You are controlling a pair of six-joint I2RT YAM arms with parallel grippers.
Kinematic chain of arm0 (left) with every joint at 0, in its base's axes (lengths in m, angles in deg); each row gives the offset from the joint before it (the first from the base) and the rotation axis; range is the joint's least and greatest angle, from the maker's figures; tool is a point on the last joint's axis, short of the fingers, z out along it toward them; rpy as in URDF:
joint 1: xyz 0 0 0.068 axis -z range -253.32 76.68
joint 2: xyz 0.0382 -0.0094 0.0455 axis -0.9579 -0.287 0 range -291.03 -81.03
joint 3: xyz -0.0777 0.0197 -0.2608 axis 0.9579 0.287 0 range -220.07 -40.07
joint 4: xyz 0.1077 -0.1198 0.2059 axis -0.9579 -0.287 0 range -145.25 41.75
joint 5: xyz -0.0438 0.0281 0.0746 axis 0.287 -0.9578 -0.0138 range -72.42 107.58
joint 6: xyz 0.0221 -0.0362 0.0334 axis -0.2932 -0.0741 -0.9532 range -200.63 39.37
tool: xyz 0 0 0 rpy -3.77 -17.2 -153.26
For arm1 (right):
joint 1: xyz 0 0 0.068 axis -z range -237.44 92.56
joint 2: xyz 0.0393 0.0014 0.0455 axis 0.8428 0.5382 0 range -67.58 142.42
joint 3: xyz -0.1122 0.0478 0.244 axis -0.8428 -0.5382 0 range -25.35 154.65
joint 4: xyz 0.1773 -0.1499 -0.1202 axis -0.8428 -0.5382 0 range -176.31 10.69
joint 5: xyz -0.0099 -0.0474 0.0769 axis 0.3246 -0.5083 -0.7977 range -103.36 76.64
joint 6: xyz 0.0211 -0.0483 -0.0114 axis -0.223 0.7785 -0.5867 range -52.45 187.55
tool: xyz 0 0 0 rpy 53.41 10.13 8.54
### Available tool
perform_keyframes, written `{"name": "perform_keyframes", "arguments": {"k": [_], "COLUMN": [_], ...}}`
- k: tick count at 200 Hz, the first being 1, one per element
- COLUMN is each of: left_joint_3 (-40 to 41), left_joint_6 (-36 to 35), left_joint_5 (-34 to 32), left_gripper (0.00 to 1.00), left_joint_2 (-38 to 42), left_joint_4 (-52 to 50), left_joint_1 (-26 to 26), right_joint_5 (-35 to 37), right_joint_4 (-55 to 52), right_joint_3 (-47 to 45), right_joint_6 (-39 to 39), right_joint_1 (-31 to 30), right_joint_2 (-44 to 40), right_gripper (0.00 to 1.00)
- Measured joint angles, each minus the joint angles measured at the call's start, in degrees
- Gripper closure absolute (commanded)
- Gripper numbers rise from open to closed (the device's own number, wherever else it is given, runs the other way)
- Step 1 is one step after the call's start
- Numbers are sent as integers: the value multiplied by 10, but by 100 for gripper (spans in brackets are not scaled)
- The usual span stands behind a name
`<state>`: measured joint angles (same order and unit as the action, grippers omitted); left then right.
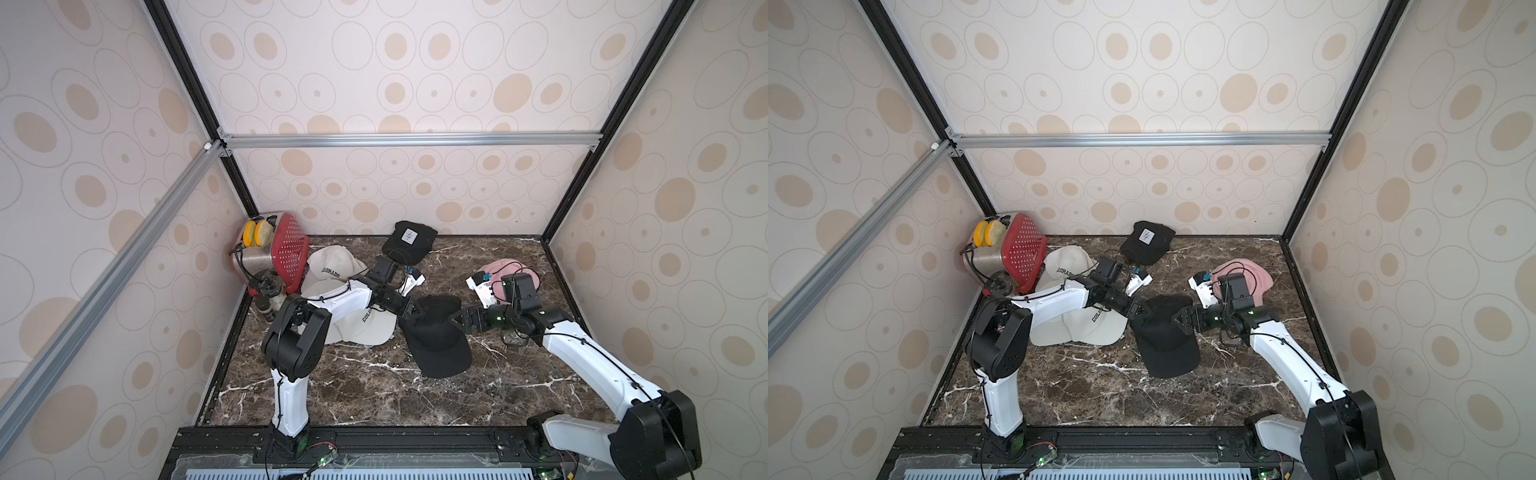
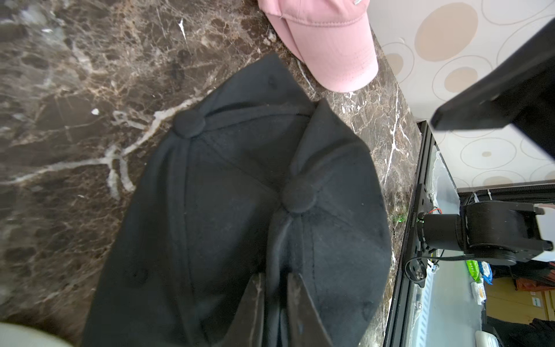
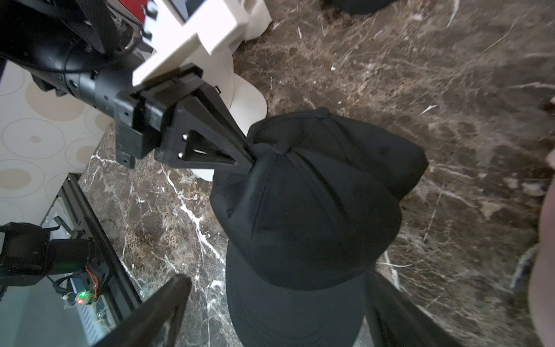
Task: Stack the baseball caps by color
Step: Place the baseball cap on the baseball cap.
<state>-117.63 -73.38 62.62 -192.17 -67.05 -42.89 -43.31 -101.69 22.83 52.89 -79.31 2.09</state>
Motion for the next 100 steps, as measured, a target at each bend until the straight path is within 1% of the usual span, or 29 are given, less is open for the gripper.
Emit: {"name": "perform_keyframes", "arguments": {"k": [9,15,27,45,58,67,87,100], "left_joint_3": [-6,-10,-17,-20,-20,-22,-42,-62], "left_joint_6": [-5,-7,-14,-10,-2,8,26,41], "left_joint_5": [-3,-4,-6,-19,-37,-51,-87,-111], "left_gripper": [61,55,40,22,11,2,1,1], "left_joint_2": [-1,-2,-1,6,16,23,31,31], "left_joint_4": [-7,-12,-20,-21,-22,-23,-28,-27], "left_joint_1": [-2,-4,-7,-9,-9,-9,-9,-9], "right_joint_5": [-2,-2,1,16,32,43,57,54], "right_joint_4": [3,4,6,3,-8,-19,-46,-60], "right_joint_3": [-9,-12,-19,-31,-44,-51,-68,-82], "right_joint_6": [-4,-8,-14,-21,-26,-29,-37,-47], "right_joint_1": [0,0,0,0,0,0,0,0], "right_joint_2": [0,0,-1,-16,-41,-62,-110,-136], "right_gripper": [4,0,0,0,0,0,0,0]}}
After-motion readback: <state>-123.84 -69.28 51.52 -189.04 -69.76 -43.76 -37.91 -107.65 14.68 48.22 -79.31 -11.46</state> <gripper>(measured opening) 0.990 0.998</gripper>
